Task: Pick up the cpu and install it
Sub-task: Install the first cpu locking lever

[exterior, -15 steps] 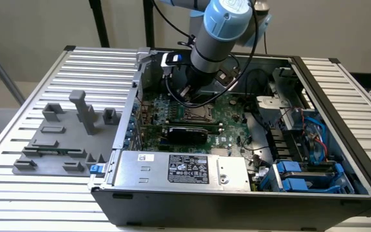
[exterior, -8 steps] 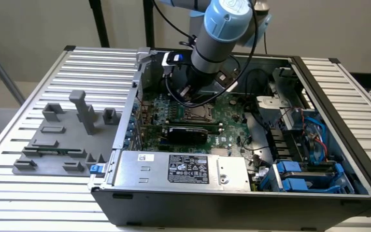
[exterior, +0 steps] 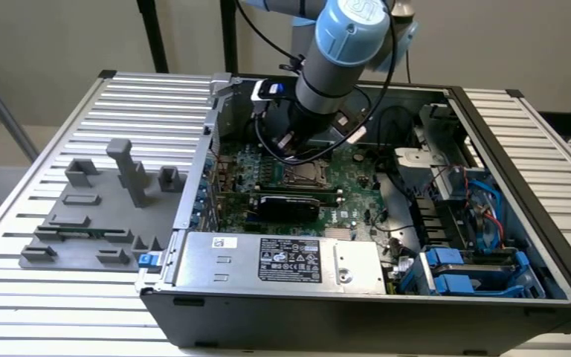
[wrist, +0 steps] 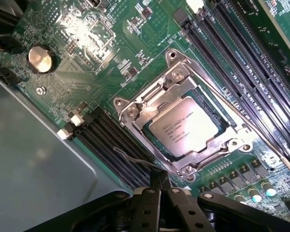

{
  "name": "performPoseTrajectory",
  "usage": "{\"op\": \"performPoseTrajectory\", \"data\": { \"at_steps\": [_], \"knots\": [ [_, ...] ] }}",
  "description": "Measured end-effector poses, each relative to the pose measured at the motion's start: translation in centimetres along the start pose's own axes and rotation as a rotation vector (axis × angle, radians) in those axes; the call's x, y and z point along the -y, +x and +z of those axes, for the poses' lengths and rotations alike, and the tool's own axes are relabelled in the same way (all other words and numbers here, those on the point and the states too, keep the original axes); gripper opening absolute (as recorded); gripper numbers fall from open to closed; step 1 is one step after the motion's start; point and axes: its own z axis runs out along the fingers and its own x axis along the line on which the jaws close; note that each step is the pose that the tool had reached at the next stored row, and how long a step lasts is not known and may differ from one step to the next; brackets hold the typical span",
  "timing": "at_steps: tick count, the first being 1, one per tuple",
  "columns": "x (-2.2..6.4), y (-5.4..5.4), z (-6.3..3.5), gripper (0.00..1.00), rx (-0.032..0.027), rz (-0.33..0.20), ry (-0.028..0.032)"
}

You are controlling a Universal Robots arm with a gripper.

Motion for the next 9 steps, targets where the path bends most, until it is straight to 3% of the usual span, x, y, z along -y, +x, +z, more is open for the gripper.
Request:
{"op": "performPoseTrajectory", "data": {
  "at_steps": [5, 9],
  "knots": [
    [-0.17, 0.14, 0.03, 0.11, -0.0036, 0.026, -0.0049],
    [-0.33, 0.30, 0.01, 0.11, -0.0016, 0.039, -0.0048]
  ]
}}
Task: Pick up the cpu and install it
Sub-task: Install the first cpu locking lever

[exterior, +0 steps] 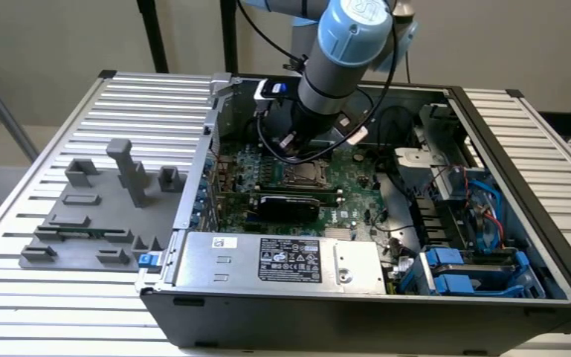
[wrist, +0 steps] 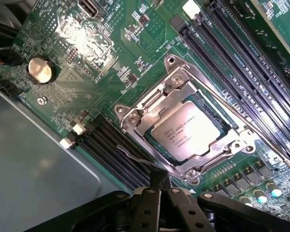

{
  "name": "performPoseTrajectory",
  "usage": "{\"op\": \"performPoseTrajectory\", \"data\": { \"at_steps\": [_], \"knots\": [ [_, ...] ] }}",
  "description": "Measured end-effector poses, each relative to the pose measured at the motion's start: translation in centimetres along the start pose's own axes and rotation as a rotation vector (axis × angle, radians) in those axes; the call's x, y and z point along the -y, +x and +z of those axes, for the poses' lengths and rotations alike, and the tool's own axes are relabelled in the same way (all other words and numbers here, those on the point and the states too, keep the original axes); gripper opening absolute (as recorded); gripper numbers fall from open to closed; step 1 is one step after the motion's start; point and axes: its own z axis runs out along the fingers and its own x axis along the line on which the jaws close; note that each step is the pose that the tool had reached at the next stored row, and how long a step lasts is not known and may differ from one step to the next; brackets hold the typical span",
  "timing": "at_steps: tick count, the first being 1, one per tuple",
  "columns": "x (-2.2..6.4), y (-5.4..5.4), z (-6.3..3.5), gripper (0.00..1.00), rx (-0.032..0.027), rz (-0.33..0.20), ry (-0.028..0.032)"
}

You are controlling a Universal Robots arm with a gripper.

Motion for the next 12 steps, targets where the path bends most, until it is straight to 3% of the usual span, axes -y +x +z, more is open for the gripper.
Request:
{"op": "performPoseTrajectory", "data": {
  "at_steps": [12],
  "knots": [
    [-0.69, 0.68, -0.05, 0.11, 0.0124, 0.033, -0.0026]
  ]
}}
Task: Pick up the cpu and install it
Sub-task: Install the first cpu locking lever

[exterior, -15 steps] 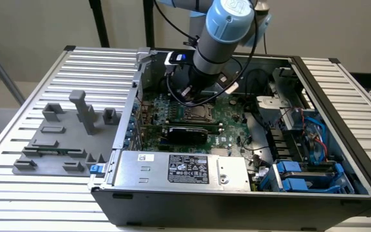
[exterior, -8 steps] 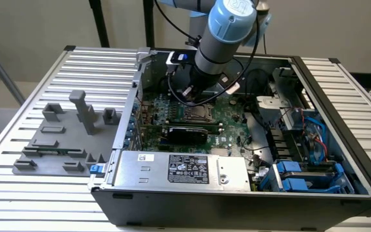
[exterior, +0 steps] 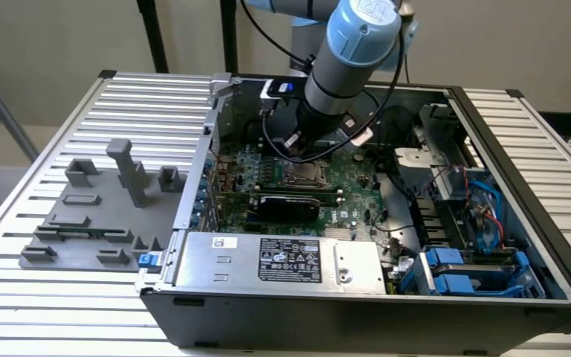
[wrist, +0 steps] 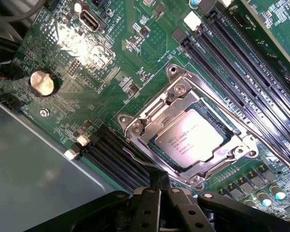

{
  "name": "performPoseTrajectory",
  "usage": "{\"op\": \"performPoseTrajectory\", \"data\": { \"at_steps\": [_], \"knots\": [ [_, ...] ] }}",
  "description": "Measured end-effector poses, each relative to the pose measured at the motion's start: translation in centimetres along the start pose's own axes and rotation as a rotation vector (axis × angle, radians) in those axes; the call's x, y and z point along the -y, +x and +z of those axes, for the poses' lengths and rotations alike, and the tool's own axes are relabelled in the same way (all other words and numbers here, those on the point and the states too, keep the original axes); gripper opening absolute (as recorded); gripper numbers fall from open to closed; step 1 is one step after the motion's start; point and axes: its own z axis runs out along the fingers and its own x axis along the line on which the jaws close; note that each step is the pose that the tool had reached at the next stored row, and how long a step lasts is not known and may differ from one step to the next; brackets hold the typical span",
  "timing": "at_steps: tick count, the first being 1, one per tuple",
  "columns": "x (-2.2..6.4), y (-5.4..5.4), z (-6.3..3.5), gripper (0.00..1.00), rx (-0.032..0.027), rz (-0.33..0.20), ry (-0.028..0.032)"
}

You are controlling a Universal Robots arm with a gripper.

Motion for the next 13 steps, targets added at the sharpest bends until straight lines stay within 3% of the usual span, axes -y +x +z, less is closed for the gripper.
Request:
{"op": "performPoseTrajectory", "data": {
  "at_steps": [13],
  "knots": [
    [-0.22, 0.19, 0.09, 0.11, 0.0006, 0.010, -0.0019]
  ]
}}
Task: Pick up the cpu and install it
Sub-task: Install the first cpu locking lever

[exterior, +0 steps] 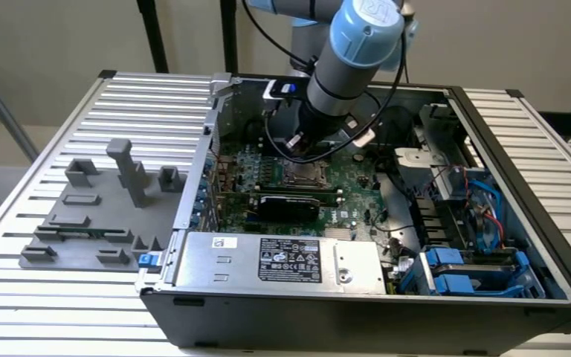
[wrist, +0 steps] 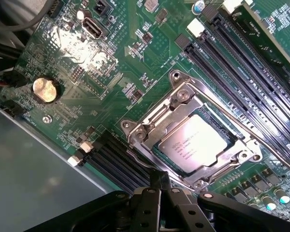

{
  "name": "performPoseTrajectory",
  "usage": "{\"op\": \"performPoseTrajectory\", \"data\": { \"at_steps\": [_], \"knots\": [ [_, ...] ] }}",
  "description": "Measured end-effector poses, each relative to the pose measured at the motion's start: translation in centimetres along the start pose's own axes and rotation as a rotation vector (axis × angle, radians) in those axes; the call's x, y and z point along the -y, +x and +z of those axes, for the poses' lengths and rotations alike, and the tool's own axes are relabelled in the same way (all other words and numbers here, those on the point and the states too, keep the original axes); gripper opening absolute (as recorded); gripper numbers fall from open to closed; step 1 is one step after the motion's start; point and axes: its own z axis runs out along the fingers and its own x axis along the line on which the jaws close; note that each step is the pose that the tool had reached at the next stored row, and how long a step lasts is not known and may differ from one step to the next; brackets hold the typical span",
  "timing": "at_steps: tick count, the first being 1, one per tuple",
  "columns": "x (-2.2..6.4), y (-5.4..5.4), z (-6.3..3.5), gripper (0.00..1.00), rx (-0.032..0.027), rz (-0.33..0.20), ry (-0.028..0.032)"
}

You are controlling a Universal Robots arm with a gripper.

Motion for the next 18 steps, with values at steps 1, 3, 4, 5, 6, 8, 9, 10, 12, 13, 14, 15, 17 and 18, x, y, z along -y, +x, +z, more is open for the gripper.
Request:
{"op": "performPoseTrajectory", "data": {
  "at_steps": [1, 3, 4, 5, 6, 8, 9, 10, 12, 13, 14, 15, 17, 18],
  "knots": [
    [0.06, -0.07, 0.01, 0.11, 0.0000, 0.000, -0.0001],
    [0.19, -0.22, 0.02, 0.11, 0.0003, 0.000, -0.0002],
    [0.25, -0.28, 0.04, 0.11, 0.0002, 0.000, -0.0002],
    [0.31, -0.33, 0.06, 0.11, 0.0000, 0.000, -0.0002],
    [0.36, -0.38, 0.07, 0.11, -0.0001, 0.001, -0.0001],
    [0.43, -0.43, 0.09, 0.11, -0.0001, 0.001, -0.0002],
    [0.47, -0.42, 0.10, 0.11, -0.0002, 0.001, -0.0002],
    [0.50, -0.41, 0.11, 0.11, -0.0001, 0.001, -0.0003],
    [0.58, -0.37, 0.14, 0.11, -0.0001, 0.001, -0.0004],
    [0.62, -0.33, 0.16, 0.11, -0.0003, 0.002, -0.0002],
    [0.63, -0.31, 0.18, 0.11, -0.0006, 0.001, 0.0000],
    [0.64, -0.30, 0.18, 0.11, -0.0006, 0.002, -0.0001],
    [0.64, -0.31, 0.18, 0.11, -0.0006, 0.002, -0.0002],
    [0.64, -0.31, 0.18, 0.11, -0.0006, 0.002, -0.0002]
  ]
}}
